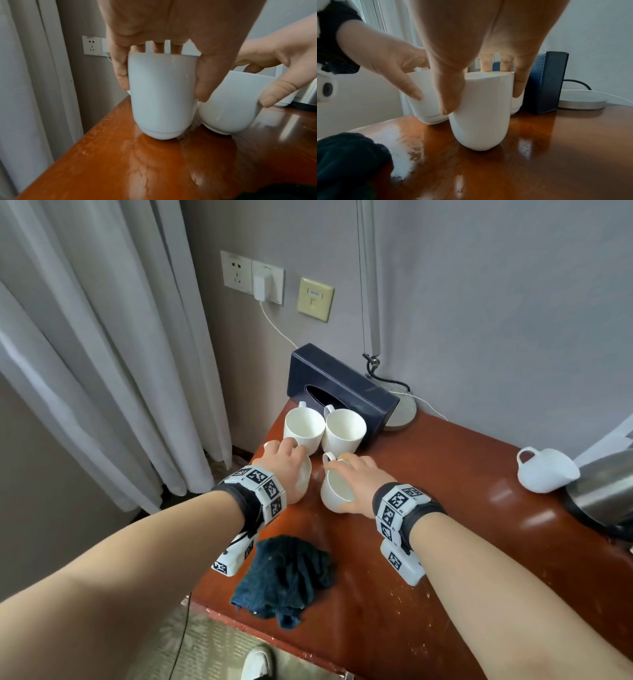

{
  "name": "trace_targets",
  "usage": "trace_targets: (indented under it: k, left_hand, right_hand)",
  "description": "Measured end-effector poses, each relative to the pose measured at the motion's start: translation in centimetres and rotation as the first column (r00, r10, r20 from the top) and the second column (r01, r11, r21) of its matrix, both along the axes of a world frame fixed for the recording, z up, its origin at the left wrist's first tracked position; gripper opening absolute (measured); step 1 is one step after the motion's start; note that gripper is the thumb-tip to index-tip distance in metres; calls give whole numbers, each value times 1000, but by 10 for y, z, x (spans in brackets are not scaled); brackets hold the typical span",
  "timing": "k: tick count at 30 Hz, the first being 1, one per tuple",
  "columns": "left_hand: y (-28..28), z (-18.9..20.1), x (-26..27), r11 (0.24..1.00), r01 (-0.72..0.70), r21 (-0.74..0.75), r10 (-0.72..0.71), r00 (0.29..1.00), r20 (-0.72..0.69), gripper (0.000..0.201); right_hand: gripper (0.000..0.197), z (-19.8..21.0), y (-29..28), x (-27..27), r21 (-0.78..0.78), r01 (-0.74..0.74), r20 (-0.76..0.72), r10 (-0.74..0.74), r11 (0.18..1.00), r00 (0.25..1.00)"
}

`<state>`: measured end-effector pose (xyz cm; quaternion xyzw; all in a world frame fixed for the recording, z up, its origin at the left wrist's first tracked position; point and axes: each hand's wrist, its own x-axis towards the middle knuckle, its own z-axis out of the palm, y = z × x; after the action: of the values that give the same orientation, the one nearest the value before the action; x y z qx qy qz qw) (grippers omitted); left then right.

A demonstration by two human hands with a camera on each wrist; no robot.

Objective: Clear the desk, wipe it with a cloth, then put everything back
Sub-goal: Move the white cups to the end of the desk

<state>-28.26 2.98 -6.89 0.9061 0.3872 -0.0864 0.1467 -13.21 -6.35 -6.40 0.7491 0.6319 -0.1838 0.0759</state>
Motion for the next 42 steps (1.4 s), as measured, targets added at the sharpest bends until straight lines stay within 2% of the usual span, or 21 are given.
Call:
trace_targets:
  k: [11, 16, 22, 28, 37, 42]
  left_hand:
    - [11, -5, 27, 1000, -4, 0, 4, 1000, -3, 65]
    - [18, -7, 33, 999, 31, 29, -31, 999, -29, 68]
    - [28, -11, 41, 997, 61, 40, -60, 998, -37, 68]
    - [26, -14, 38, 998, 40, 47, -42, 999, 33, 76]
    - [38, -6, 21, 998, 57, 42, -54, 997, -61, 85]
    - [35, -5, 24, 996, 55, 72, -50, 997, -66, 83]
  right_hand:
    - [78, -6, 16, 6, 28, 52, -30, -52, 998, 998]
    - [82, -7, 18, 6, 63, 69, 10, -70, 996, 997]
    - [81, -9, 19, 6, 86, 113, -9, -113, 990, 994]
    - [81, -11, 21, 6, 101, 149, -15, -148, 984, 989]
    - [82, -6, 18, 17, 102, 125, -7, -125, 987, 992]
    - [79, -7, 19, 14, 133, 149, -7, -149, 980, 989]
